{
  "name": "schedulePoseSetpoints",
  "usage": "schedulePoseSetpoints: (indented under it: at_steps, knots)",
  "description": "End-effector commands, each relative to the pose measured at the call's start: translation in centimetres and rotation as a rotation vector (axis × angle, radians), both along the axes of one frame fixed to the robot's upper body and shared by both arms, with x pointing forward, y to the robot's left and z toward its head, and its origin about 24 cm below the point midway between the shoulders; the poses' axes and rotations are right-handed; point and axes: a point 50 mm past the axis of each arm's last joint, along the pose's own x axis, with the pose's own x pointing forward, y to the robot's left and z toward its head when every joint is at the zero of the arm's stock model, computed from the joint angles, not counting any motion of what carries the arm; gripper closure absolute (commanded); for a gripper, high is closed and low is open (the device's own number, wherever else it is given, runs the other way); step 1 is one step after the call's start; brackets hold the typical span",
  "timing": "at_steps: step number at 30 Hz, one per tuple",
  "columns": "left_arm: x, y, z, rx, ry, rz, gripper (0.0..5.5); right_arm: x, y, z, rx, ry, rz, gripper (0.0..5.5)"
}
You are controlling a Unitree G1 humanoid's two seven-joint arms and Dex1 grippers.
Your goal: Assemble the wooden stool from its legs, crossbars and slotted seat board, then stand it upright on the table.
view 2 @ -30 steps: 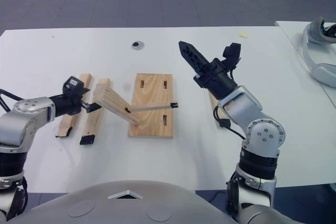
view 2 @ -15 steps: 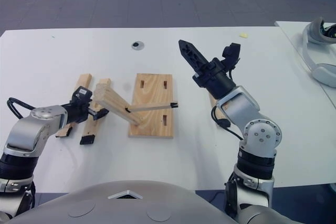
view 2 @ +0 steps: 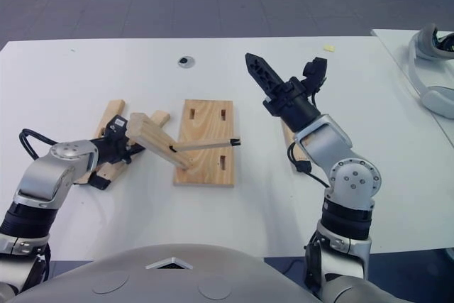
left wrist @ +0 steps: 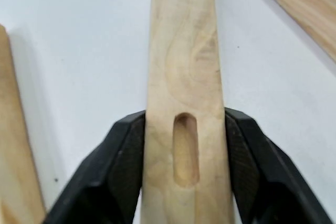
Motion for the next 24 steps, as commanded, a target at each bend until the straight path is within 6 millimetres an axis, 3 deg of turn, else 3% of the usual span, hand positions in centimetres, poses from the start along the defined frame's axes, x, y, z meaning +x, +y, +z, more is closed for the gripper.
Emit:
schedulePoseSetpoints:
  at_steps: [1, 4, 6, 9, 11, 13, 15, 17, 19, 21, 24]
  knots:
    - [0.4, 0.1, -0.8, -0.012, 0.038, 0.051, 3.43, 0.5, -0.1, 0.5, -0.006, -0.019, -0.011, 1.69]
    - [2.5, 0.5, 1.2, -0.088, -0.038, 0.109, 3.43, 0.7, -0.2, 0.7, -0.011, -0.025, -0.013, 1.69]
    - [4.9, 1.0, 4.7, -0.169, -0.164, 0.139, 3.43, 0.9, -0.5, 0.9, -0.018, -0.032, -0.016, 1.69]
    - [8.6, 2.0, 12.2, -0.304, -0.42, 0.151, 3.43, 1.7, -0.9, 1.7, -0.041, -0.062, -0.007, 1.69]
    - [10.1, 1.4, 17.0, -0.422, -0.55, 0.091, 3.43, 2.5, -1.1, 3.1, -0.059, -0.112, 0.015, 1.69]
    - [10.7, -0.2, 20.4, -0.556, -0.641, -0.037, 3.43, 3.4, -1.1, 5.2, -0.063, -0.19, 0.044, 1.69]
    - [10.3, -2.5, 23.2, -0.779, -0.657, -0.267, 3.43, 4.2, 0.0, 8.9, -0.053, -0.332, 0.124, 1.69]
    - [9.2, -4.8, 24.1, -0.894, -0.588, -0.505, 3.43, 4.0, 1.9, 12.4, -0.023, -0.472, 0.263, 1.46]
    - [8.3, -6.3, 23.8, -0.94, -0.511, -0.652, 3.43, 3.3, 3.6, 14.4, -0.008, -0.56, 0.379, 1.03]
    - [7.7, -7.0, 23.6, -0.977, -0.453, -0.733, 3.43, 3.4, 4.2, 14.7, -0.011, -0.566, 0.421, 0.67]
    - [7.0, -7.7, 23.2, -0.993, -0.384, -0.803, 3.43, 3.5, 4.5, 14.5, -0.014, -0.556, 0.456, 0.62]
